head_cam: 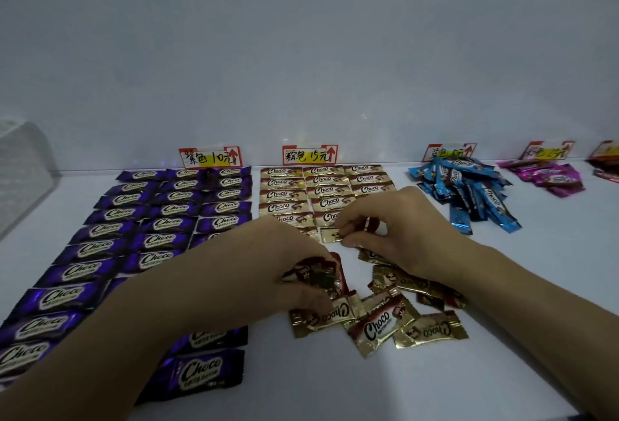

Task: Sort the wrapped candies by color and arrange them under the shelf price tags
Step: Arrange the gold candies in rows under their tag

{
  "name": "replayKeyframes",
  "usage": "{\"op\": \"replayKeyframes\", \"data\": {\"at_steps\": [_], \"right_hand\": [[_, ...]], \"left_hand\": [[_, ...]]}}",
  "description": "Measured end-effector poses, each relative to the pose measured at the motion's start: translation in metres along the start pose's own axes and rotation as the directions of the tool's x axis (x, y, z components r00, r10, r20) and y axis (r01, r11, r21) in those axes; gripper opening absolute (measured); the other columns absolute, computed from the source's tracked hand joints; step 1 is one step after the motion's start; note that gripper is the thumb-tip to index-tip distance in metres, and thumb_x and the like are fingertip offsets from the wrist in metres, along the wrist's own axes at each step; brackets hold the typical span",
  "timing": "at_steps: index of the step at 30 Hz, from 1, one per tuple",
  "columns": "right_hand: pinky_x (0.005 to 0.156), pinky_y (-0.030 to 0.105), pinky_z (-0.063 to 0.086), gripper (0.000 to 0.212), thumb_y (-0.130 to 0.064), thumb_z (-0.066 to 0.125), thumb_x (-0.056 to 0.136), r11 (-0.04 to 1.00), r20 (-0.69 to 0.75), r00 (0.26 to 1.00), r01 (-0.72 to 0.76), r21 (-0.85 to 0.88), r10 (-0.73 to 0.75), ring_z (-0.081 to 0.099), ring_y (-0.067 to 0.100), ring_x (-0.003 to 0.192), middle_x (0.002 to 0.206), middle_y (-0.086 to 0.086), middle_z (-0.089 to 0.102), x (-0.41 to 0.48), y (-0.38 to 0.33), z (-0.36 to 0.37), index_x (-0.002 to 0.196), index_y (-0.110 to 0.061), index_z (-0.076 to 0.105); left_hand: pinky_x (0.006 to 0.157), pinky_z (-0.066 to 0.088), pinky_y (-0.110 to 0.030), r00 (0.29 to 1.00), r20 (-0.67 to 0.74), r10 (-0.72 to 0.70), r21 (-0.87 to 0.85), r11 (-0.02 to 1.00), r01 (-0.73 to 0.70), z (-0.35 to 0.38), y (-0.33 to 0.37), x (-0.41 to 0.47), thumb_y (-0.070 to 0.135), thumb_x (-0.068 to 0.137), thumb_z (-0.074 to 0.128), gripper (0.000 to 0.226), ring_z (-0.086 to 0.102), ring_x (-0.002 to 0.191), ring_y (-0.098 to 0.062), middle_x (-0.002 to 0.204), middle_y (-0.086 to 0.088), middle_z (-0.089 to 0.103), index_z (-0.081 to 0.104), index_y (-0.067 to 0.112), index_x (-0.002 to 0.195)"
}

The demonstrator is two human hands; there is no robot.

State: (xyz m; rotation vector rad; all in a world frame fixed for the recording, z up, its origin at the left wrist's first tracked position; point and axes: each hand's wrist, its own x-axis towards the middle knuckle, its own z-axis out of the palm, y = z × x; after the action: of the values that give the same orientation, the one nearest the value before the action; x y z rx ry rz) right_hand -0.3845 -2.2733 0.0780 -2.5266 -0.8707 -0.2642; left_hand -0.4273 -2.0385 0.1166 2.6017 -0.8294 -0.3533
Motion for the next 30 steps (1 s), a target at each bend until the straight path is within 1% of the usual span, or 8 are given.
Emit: {"op": "replayKeyframes", "data": {"at_steps": [3,7,10,14,21,25,27,30], "right_hand": [[0.078,0.009,0.050,0.022,-0.021,0.079,0.085,1.000,0.001,1.000,0.003,0.002,-0.003,0.064,0.000,0.090,0.095,-0.017,0.074,-0.003,0.001,0.002,0.105,-0.029,0.076],[0.082,0.016,0.053,0.025,-0.020,0.076,0.088,1.000,-0.035,0.999,-0.014,-0.024,0.013,0.064,0.000,0.088,0.098,-0.016,0.074,-0.006,0.001,0.005,0.111,-0.030,0.074],[0.083,0.012,0.050,0.026,-0.019,0.075,0.089,1.000,-0.043,0.999,-0.025,-0.013,0.024,0.062,-0.002,0.089,0.099,-0.017,0.073,-0.006,0.002,0.006,0.113,-0.029,0.074],[0.081,0.004,0.042,0.032,-0.026,0.077,0.087,0.998,-0.015,0.998,-0.060,-0.018,0.059,0.057,-0.011,0.085,0.099,-0.028,0.063,-0.003,0.002,0.003,0.118,-0.033,0.070],[0.072,0.002,0.039,0.034,-0.033,0.079,0.084,0.993,0.070,0.990,-0.121,0.010,0.120,0.055,-0.011,0.089,0.092,-0.026,0.064,-0.005,0.000,-0.009,0.116,-0.034,0.070],[0.072,0.002,0.035,0.033,-0.028,0.064,0.096,0.985,0.145,0.988,-0.017,-0.172,0.042,0.049,-0.006,0.085,0.109,-0.018,0.067,-0.004,-0.003,-0.005,0.129,-0.034,0.062],[0.073,0.005,0.042,0.032,-0.022,0.060,0.098,0.995,0.016,1.000,-0.012,-0.103,0.014,0.053,-0.002,0.091,0.107,-0.016,0.067,-0.008,-0.004,-0.007,0.128,-0.031,0.061],[0.065,0.019,0.052,0.024,-0.015,0.059,0.098,0.967,-0.157,0.977,-0.103,0.233,0.141,0.063,0.009,0.079,0.086,-0.013,0.065,-0.014,-0.003,-0.014,0.116,-0.031,0.058]], "left_hand": [[0.096,0.046,-0.024,0.999,-0.033,0.021,-0.015,1.000,-0.022,-0.001,-0.001,0.000,0.060,0.083,0.061,0.044,0.060,0.107,0.000,0.114,0.017,0.068,0.067,0.038,0.121],[0.077,0.052,-0.018,0.995,-0.094,-0.025,-0.120,0.993,0.014,-0.005,-0.014,0.000,0.074,0.068,0.050,0.065,0.066,0.082,0.005,0.091,0.018,0.071,0.067,0.035,0.117],[0.082,0.041,-0.008,0.975,-0.207,-0.083,-0.028,0.996,0.079,-0.004,-0.024,0.003,0.082,0.066,0.040,0.088,0.053,0.090,0.012,0.122,0.021,0.063,0.055,0.034,0.137],[0.095,0.038,-0.018,0.964,-0.239,-0.118,0.000,0.993,0.121,-0.005,-0.029,0.006,0.080,0.072,0.036,0.091,0.050,0.114,0.001,0.141,0.014,0.055,0.045,0.029,0.148],[0.092,0.037,-0.014,0.966,-0.232,-0.112,0.017,0.993,0.119,-0.005,-0.026,0.008,0.080,0.070,0.033,0.096,0.048,0.115,0.001,0.143,0.013,0.054,0.043,0.028,0.150],[0.093,0.039,-0.020,0.965,-0.241,-0.106,0.008,0.994,0.111,-0.002,-0.030,0.008,0.081,0.072,0.034,0.092,0.048,0.111,0.003,0.139,0.014,0.056,0.046,0.029,0.147],[0.091,0.042,-0.019,0.963,-0.252,-0.095,0.005,0.995,0.099,-0.002,-0.033,0.010,0.082,0.075,0.034,0.088,0.053,0.110,0.000,0.132,0.016,0.060,0.051,0.029,0.143],[0.093,0.046,-0.025,0.964,-0.246,-0.102,0.023,0.994,0.111,0.000,-0.039,0.012,0.086,0.082,0.030,0.085,0.056,0.108,-0.004,0.127,0.017,0.062,0.054,0.029,0.141]]}}
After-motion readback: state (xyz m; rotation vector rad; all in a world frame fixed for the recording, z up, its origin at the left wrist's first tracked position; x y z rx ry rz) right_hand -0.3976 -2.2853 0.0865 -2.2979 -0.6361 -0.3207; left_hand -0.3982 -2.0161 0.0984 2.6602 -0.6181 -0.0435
